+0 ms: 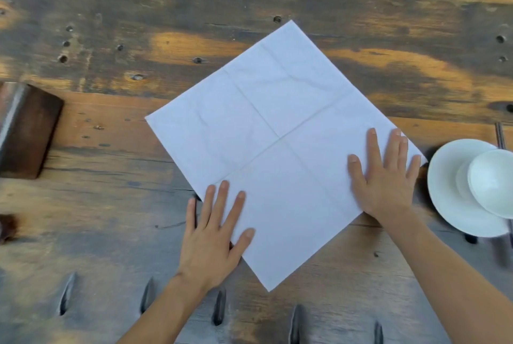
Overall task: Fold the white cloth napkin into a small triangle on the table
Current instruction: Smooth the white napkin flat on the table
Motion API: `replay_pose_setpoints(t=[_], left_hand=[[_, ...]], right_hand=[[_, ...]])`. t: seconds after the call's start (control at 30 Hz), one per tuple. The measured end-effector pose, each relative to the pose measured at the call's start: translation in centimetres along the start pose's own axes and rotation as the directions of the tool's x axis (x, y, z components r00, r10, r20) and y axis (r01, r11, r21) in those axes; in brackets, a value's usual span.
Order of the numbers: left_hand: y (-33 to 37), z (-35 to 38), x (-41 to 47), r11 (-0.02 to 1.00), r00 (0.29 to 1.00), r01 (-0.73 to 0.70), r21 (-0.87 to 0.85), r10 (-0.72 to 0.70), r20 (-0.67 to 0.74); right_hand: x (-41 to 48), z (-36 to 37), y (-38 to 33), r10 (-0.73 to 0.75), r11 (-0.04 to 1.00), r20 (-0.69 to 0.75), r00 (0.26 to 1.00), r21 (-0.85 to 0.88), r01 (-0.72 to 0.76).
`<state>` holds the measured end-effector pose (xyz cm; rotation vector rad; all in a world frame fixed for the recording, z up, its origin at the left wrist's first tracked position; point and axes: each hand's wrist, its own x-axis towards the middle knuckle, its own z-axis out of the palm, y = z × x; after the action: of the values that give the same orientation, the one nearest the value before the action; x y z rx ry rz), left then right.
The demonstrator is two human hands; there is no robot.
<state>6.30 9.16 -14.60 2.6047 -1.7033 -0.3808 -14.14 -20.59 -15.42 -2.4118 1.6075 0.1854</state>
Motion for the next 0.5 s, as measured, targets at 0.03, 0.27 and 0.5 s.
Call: replay_pose_setpoints(t=[0.03,0.27,0.5], left_hand=[[-0.6,-0.2,-0.9,1.0,1.0,0.009,0.01,-0.01,0.021],[-0.1,-2.9,9.9,0.997,0.994,-0.023,-0.074,0.015,-0.105],[-1.7,-2.2,19.6,0.999,0.996,-0.027,-0.03,0.024,-0.088]], right_hand=[[0.1,-0.1,0.0,0.01,1.0,0.012,1.0,0.0,-0.01],[0.6,0.0,-9.3,-0.256,0.952,-0.138,0.957,0.136,0.274],[2.6,1.9,-11.6,-0.338,0.941,-0.062,0.939,0.004,0.339]])
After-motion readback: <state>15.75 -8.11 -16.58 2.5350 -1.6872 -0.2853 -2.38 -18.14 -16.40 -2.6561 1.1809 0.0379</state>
